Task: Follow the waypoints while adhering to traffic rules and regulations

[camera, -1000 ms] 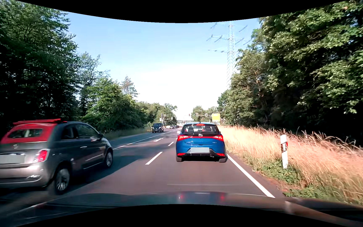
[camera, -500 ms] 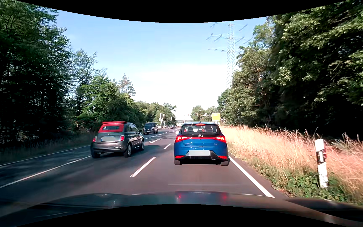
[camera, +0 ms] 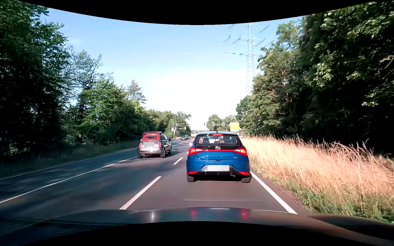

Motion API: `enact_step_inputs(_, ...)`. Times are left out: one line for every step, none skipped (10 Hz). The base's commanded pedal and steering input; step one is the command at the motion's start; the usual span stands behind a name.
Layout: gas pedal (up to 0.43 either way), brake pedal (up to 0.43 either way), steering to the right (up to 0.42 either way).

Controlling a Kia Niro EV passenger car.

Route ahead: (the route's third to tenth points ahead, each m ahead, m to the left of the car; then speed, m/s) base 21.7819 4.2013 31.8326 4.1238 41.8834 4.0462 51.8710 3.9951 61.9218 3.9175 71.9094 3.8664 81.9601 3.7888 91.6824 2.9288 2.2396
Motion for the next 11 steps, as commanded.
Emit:
enact_step_inputs(0.0,0.195,0.004)
enact_step_inputs(0.0,0.195,0.004)
enact_step_inputs(0.0,0.195,0.004)
enact_step_inputs(0.0,0.195,0.004)
enact_step_inputs(0.0,0.189,0.004)
enact_step_inputs(0.0,0.183,0.004)
enact_step_inputs(0.0,0.171,0.004)
enact_step_inputs(0.0,0.152,0.004)
enact_step_inputs(0.0,0.134,0.004)
enact_step_inputs(0.0,0.116,0.004)
enact_step_inputs(0.0,0.104,0.004)
